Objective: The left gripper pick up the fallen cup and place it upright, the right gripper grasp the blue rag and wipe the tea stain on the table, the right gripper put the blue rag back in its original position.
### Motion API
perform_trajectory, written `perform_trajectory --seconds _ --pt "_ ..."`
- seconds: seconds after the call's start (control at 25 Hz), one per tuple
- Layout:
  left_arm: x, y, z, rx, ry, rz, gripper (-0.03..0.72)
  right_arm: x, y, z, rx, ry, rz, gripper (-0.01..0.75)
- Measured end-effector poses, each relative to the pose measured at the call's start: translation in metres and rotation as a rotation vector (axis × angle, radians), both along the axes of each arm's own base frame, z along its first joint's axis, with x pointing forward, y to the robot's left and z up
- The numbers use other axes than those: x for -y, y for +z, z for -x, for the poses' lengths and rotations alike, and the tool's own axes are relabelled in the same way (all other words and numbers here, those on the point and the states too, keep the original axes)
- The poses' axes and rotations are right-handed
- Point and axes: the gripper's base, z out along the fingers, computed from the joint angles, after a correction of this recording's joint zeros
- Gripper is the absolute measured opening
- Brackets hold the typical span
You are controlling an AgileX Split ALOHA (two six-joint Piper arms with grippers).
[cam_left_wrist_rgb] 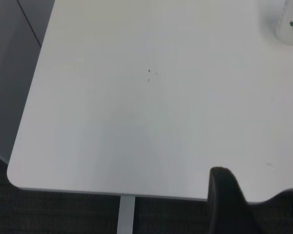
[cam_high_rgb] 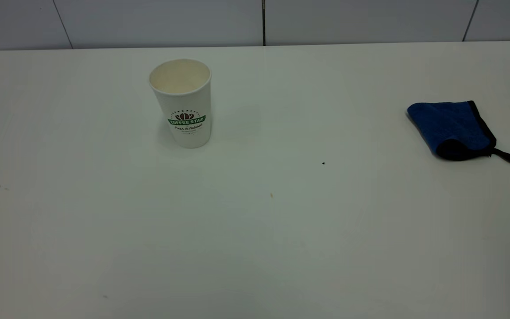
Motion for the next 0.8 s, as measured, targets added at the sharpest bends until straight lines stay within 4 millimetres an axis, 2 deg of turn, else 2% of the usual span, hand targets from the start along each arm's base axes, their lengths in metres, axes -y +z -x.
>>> perform_trajectory --seconds 0.8 --pt "0.0 0.0 0.0 0.0 0.0 0.0 0.362 0.0 0.0 0.0 0.0 0.0 0.0 0.229"
